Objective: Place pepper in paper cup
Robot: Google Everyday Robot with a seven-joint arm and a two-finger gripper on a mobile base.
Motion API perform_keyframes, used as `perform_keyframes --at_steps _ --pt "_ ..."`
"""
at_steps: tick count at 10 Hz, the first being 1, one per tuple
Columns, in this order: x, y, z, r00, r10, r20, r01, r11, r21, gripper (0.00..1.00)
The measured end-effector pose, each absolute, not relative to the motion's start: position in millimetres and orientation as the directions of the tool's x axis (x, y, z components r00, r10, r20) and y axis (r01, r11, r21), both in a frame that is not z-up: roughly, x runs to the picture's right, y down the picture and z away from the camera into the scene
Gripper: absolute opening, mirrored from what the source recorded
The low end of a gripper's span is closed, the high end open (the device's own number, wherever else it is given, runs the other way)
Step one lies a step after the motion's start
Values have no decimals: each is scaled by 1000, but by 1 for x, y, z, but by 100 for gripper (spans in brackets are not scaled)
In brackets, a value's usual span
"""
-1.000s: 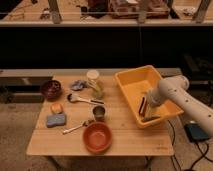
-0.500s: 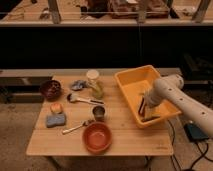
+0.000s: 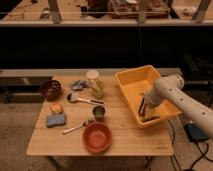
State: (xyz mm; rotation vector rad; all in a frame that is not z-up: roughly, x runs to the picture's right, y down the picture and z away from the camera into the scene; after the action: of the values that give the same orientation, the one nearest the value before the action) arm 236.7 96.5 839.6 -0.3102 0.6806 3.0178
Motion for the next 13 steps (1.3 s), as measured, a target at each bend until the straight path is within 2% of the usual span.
perform_keyframes --at_steps 7,10,13 --pt "239 96 840 -982 -25 -188 -60 -899 433 80" --pt "250 98 835 -985 -172 0 148 -848 510 80" --pt "270 116 811 -921 -326 213 389 -765 512 80"
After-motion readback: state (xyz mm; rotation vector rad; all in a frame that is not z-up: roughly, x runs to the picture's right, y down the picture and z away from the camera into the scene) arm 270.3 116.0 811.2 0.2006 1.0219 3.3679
